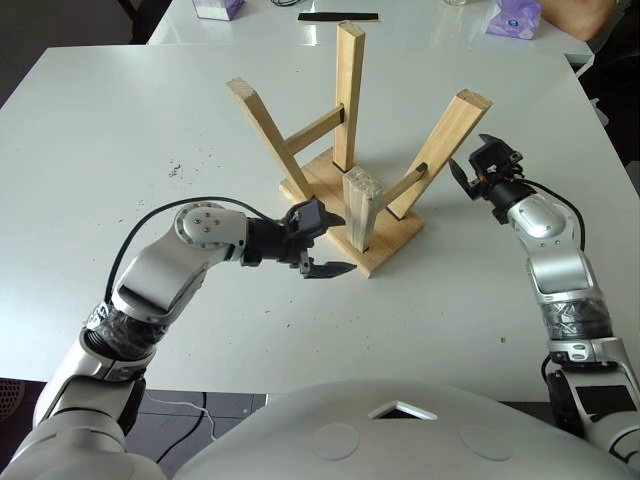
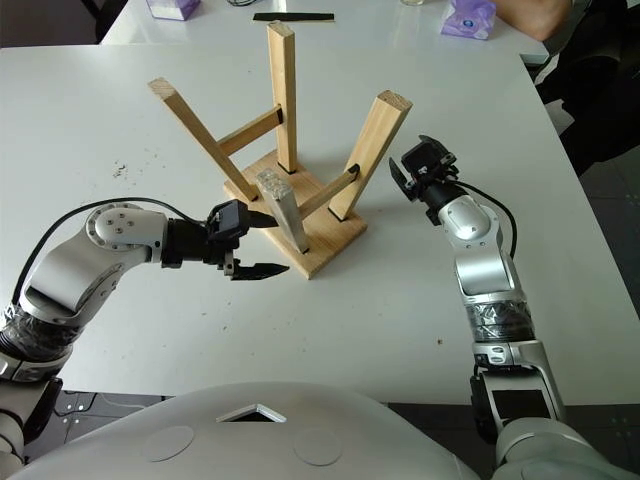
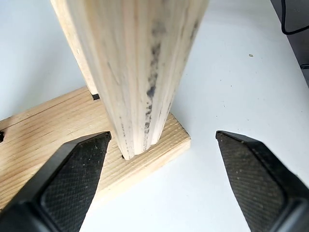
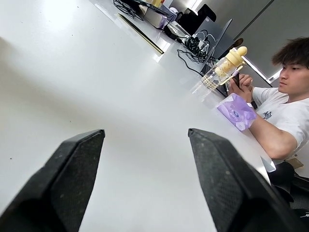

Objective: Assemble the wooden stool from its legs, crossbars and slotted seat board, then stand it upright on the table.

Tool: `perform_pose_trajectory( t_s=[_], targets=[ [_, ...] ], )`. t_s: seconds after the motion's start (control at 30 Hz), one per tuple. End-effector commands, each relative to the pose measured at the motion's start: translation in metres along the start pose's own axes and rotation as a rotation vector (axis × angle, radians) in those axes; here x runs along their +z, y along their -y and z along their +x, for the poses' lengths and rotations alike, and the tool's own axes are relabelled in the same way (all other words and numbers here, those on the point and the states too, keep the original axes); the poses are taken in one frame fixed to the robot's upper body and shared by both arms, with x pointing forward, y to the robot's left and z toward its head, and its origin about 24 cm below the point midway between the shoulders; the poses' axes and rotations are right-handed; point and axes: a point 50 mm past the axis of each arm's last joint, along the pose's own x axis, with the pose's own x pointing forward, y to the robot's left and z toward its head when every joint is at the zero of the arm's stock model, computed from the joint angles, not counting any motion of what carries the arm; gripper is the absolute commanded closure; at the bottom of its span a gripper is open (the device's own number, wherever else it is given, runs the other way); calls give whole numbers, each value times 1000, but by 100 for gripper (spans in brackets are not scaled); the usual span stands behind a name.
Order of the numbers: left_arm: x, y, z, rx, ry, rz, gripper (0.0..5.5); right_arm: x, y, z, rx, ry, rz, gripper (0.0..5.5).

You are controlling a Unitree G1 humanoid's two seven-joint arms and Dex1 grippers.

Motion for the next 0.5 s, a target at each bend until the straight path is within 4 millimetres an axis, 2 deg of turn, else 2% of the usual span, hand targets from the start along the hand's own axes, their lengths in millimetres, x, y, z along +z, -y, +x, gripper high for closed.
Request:
perform_pose_trajectory(
  t_s=[0.03, 0.13, 0.2, 0.23, 0.33, 0.43, 0.5],
  targets=[
    [-9, -10, -25, 90, 9, -54, 144, 2, 29, -10, -111, -18, 1, 231],
    [-8, -18, -49, 155, 66, -91, 144, -2, 57, -20, -250, -64, -5, 231],
    [4, -25, -64, 182, 177, -120, 144, 8, 75, -26, -334, -24, 50, 231],
    [16, -28, -71, 183, 263, -126, 142, 19, 83, -28, -369, 31, 111, 244],
    [61, -33, -83, 136, 572, -106, 196, 62, 96, -30, -372, 254, 332, 292],
    [95, -28, -80, 45, 755, -121, 223, 107, 88, -29, -222, 443, 500, 318],
    [107, -29, -77, 44, 804, -143, 223, 124, 83, -28, -150, 485, 548, 318]
  ],
)
